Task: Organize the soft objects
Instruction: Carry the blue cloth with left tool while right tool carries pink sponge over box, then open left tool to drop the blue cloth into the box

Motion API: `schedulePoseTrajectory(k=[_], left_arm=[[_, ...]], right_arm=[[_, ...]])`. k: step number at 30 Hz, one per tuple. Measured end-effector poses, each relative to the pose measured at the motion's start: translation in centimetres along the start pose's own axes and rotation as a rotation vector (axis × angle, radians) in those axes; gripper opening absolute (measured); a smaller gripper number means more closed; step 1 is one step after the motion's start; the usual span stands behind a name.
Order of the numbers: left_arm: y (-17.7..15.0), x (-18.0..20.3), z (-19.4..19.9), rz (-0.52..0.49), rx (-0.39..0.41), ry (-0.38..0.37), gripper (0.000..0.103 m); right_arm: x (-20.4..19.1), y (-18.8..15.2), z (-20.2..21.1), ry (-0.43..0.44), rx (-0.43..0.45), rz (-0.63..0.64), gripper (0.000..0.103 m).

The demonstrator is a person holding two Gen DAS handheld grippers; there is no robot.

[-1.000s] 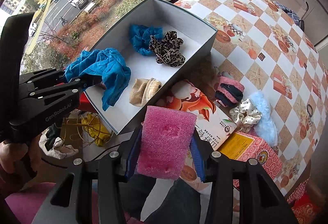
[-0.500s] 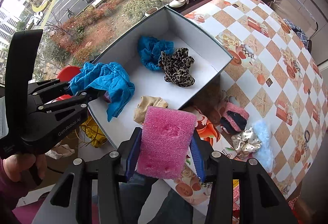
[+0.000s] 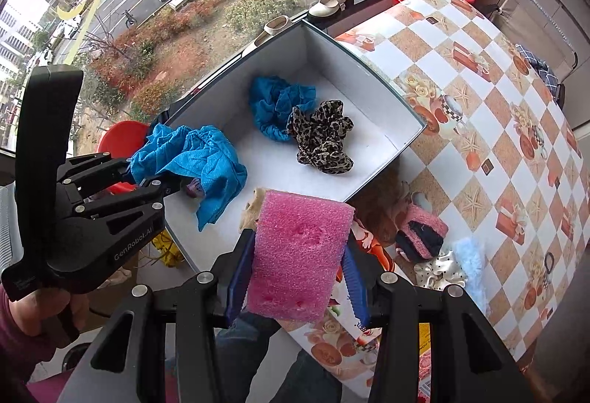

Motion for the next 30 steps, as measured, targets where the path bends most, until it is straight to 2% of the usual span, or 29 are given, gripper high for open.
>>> schedulePoseTrajectory(k=[26,28,30], left_arm=[[0.7,-0.1,-1.8,-0.002,-0.031,0.004,0.023],[0.8,0.1,-1.9,-0.006,-0.034,-0.009,0.035],[0.9,0.3,-1.8,-0.016,-0.023,-0.002,0.071]], right_arm=[[0.3,2.9,-1.5,0.014,-0.001,-0.016,0.047],[0.3,3.2,-1.7,0.013,-0.002,-0.018,0.047],[0.4,3.7,-1.7,0.016,0.004,-0.023,0.047]])
Point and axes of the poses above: each gripper's, at about its wrist camera, not at the fingertips, and z roughly against the way its jaws point, x to its right, y to its top, the point moved 7 cm from there along -z, roughly the way its jaws point, and after that the axes turned 8 degrees about y, right-handed, at the moved point
